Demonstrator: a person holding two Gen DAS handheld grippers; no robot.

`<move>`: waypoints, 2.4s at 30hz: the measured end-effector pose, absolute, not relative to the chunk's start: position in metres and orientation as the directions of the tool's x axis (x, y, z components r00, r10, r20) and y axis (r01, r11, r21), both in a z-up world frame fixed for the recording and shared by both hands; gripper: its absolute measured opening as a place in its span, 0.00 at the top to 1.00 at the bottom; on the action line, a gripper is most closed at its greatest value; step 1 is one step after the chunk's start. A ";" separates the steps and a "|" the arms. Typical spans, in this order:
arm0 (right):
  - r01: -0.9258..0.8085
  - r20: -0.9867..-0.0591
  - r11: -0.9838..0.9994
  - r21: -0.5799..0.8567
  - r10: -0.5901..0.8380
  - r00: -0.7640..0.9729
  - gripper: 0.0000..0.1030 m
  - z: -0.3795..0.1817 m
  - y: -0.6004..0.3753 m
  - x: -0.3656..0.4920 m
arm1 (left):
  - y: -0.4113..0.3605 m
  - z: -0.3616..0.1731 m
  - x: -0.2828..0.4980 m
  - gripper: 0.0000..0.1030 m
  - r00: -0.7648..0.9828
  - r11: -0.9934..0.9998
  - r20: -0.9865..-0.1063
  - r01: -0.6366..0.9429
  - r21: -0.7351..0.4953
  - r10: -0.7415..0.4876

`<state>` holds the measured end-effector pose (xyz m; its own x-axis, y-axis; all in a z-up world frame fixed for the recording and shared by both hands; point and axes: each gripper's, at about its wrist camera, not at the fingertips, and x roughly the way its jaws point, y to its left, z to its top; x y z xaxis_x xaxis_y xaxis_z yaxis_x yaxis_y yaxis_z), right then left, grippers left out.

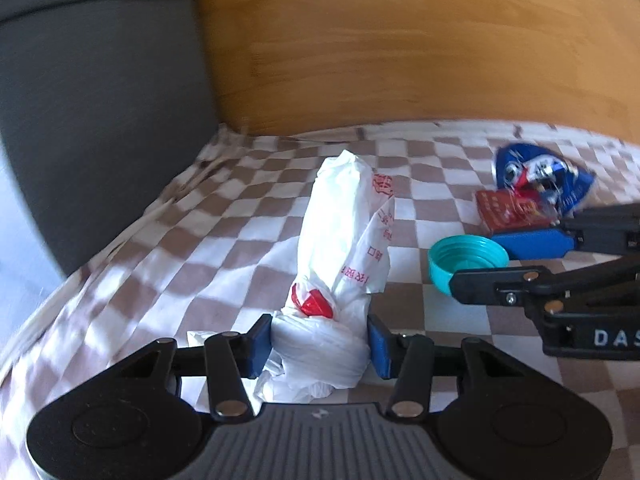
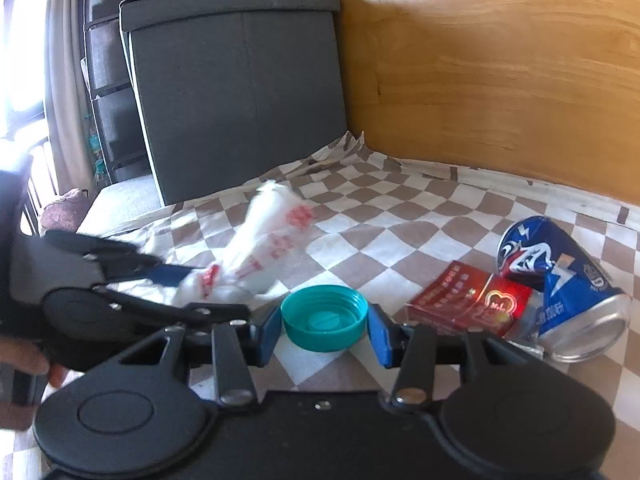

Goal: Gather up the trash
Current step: 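Carry the white bag and teal cap with both tools over the wastebasket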

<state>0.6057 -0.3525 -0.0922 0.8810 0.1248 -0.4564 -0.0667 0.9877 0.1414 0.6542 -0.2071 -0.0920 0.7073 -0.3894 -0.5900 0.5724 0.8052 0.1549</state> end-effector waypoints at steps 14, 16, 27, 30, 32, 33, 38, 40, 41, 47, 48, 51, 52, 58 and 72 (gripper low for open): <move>-0.043 -0.441 0.996 0.077 0.073 0.894 0.53 -0.088 -0.343 0.582 | -0.154 -0.068 0.588 0.52 0.802 0.900 -0.481 0.432 0.056 -0.355; -0.035 -0.442 0.997 0.074 0.064 0.895 0.53 -0.087 -0.342 0.576 | -0.150 -0.066 0.578 0.52 0.809 0.906 -0.475 0.420 0.054 -0.347; -0.030 -0.453 0.997 0.077 0.062 0.890 0.53 -0.058 -0.323 0.516 | -0.126 -0.048 0.523 0.52 0.816 0.919 -0.456 0.394 -0.013 -0.356; -0.042 -0.445 0.997 0.064 0.066 0.893 0.53 -0.047 -0.315 0.494 | -0.117 -0.039 0.503 0.52 0.823 0.924 -0.444 0.380 -0.035 -0.355; -0.052 -0.437 0.997 0.057 0.072 0.897 0.54 -0.040 -0.310 0.479 | -0.111 -0.033 0.488 0.52 0.832 0.928 -0.431 0.369 -0.041 -0.350; -0.051 -0.433 0.997 0.059 0.072 0.899 0.54 -0.036 -0.308 0.472 | -0.108 -0.029 0.480 0.52 0.837 0.931 -0.425 0.363 -0.043 -0.346; -0.048 -0.419 0.994 0.098 0.085 0.904 0.54 -0.016 -0.299 0.436 | -0.091 -0.012 0.442 0.52 0.845 0.938 -0.420 0.343 -0.047 -0.330; -0.050 -0.410 0.993 0.104 0.088 0.908 0.54 -0.008 -0.294 0.423 | -0.084 -0.007 0.428 0.52 0.847 0.939 -0.418 0.340 -0.046 -0.327; -0.052 -0.407 0.993 0.106 0.091 0.909 0.54 -0.005 -0.291 0.417 | -0.080 -0.004 0.421 0.52 0.849 0.940 -0.416 0.339 -0.046 -0.326; -0.072 -0.401 0.991 0.110 0.110 0.909 0.54 0.010 -0.271 0.386 | -0.059 0.004 0.387 0.52 0.850 0.947 -0.423 0.314 -0.073 -0.314; -0.076 -0.403 0.991 0.108 0.114 0.908 0.54 0.012 -0.267 0.382 | -0.056 0.006 0.382 0.52 0.849 0.947 -0.425 0.311 -0.079 -0.314; -0.092 -0.402 0.991 0.101 0.125 0.907 0.54 0.018 -0.254 0.368 | -0.045 0.011 0.369 0.52 0.850 0.949 -0.426 0.302 -0.090 -0.311; -0.095 -0.403 0.991 0.098 0.127 0.906 0.54 0.020 -0.250 0.364 | -0.042 0.012 0.365 0.52 0.850 0.950 -0.427 0.298 -0.092 -0.308; -0.117 -0.396 0.987 0.112 0.152 0.905 0.54 0.033 -0.226 0.337 | -0.023 0.023 0.343 0.52 0.850 0.951 -0.429 0.288 -0.110 -0.306; -0.190 -0.413 0.970 0.155 0.238 0.879 0.54 0.031 -0.183 0.308 | 0.024 0.018 0.297 0.52 0.856 0.969 -0.455 0.201 -0.142 -0.244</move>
<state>0.3084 -0.1833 0.0307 0.8788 0.2382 -0.4134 -0.1901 0.9695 0.1547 0.2970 0.0241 0.0180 0.8564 -0.2440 -0.4551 0.2005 0.9693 -0.1423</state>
